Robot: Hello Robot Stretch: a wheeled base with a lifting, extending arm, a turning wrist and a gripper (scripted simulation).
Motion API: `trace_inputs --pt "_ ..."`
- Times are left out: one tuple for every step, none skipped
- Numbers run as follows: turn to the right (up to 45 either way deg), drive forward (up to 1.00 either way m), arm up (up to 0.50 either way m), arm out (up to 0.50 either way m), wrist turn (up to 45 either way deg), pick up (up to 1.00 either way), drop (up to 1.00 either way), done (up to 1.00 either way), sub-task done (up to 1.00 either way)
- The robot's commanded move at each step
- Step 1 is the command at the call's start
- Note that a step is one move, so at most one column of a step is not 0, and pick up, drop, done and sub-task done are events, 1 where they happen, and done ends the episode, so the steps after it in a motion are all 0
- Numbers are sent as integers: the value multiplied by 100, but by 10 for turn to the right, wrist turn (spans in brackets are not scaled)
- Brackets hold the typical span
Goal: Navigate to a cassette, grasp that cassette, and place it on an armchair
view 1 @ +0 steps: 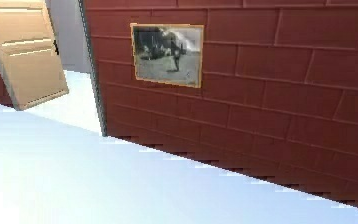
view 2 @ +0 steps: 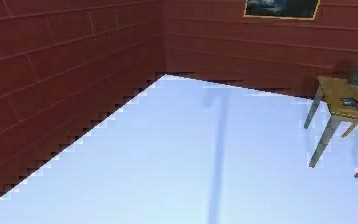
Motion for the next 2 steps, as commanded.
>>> trace_inputs --pt "450 0 0 0 0 0 0 0 0" --pt "90 0 0 0 0 0 0 0 0"
